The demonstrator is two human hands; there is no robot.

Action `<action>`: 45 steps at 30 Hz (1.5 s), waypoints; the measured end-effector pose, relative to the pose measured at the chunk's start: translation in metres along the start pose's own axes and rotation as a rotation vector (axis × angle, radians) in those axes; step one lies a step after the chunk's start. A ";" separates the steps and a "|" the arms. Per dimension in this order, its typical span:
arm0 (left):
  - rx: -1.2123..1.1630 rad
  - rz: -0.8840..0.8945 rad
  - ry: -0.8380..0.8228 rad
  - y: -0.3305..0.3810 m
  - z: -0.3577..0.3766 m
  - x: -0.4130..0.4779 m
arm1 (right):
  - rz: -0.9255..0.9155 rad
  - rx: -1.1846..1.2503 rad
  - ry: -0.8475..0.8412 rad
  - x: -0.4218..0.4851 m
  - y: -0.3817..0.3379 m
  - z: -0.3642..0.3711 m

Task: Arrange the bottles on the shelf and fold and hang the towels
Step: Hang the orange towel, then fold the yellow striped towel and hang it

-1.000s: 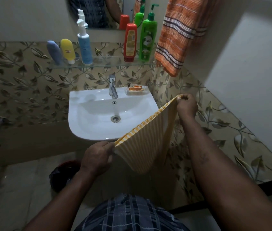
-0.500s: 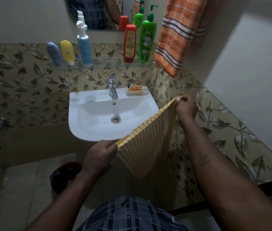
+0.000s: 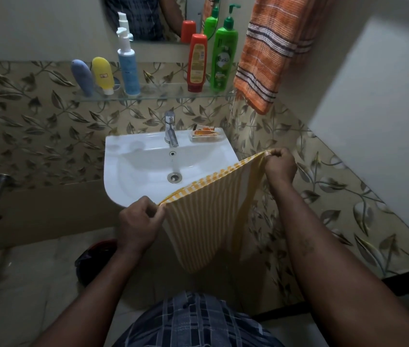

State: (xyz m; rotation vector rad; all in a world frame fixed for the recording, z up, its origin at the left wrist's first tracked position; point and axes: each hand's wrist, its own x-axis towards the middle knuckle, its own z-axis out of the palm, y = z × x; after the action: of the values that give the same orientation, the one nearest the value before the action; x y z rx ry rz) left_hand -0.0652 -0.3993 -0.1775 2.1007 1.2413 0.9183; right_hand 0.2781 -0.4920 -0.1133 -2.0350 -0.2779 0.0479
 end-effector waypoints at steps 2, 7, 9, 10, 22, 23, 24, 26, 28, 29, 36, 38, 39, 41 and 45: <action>-0.075 -0.057 0.011 0.002 -0.004 0.002 | -0.003 -0.006 0.002 0.000 0.000 -0.001; 0.043 0.116 -0.101 -0.002 -0.003 0.006 | -0.009 0.000 -0.011 0.000 -0.002 0.001; 0.132 0.119 -0.185 0.000 -0.002 0.006 | -0.011 0.003 -0.020 0.000 -0.003 0.002; 0.131 0.101 -0.208 0.003 -0.002 0.005 | -0.011 0.003 -0.016 0.000 -0.004 0.001; -0.129 -0.009 -0.126 0.030 -0.018 0.020 | 0.022 -0.029 0.030 0.000 0.007 -0.011; -0.133 0.010 -0.106 0.029 -0.021 0.022 | 0.014 -0.040 0.022 0.000 0.008 -0.012; -0.132 0.030 -0.096 0.029 -0.024 0.025 | 0.003 -0.046 0.016 -0.002 0.009 -0.011; -0.128 0.054 -0.092 0.027 -0.027 0.028 | -0.002 -0.034 0.012 -0.004 0.010 -0.010; -0.112 0.063 -0.093 0.027 -0.029 0.030 | 0.013 -0.015 0.014 -0.006 0.009 -0.010; -0.097 0.071 -0.091 0.027 -0.030 0.030 | 0.016 -0.010 0.012 -0.007 0.009 -0.010; -0.097 0.053 -0.042 0.028 -0.029 0.027 | 0.030 0.082 0.035 -0.010 0.005 -0.011; -0.104 0.054 -0.026 0.031 -0.029 0.026 | 0.039 0.123 0.030 -0.011 0.004 -0.011; -0.108 0.059 -0.029 0.032 -0.029 0.025 | 0.045 0.139 0.022 -0.011 0.004 -0.010; -0.117 0.081 -0.070 0.035 -0.029 0.024 | 0.058 0.156 0.011 -0.013 0.004 -0.009; -0.197 0.141 -0.262 0.044 -0.029 0.024 | 0.098 0.129 0.055 -0.018 0.003 -0.010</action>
State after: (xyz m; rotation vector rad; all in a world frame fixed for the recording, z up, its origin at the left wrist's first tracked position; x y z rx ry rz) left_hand -0.0557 -0.3946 -0.1206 2.0902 0.8453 0.7605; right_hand 0.2623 -0.5060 -0.1133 -1.9178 -0.1367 0.0683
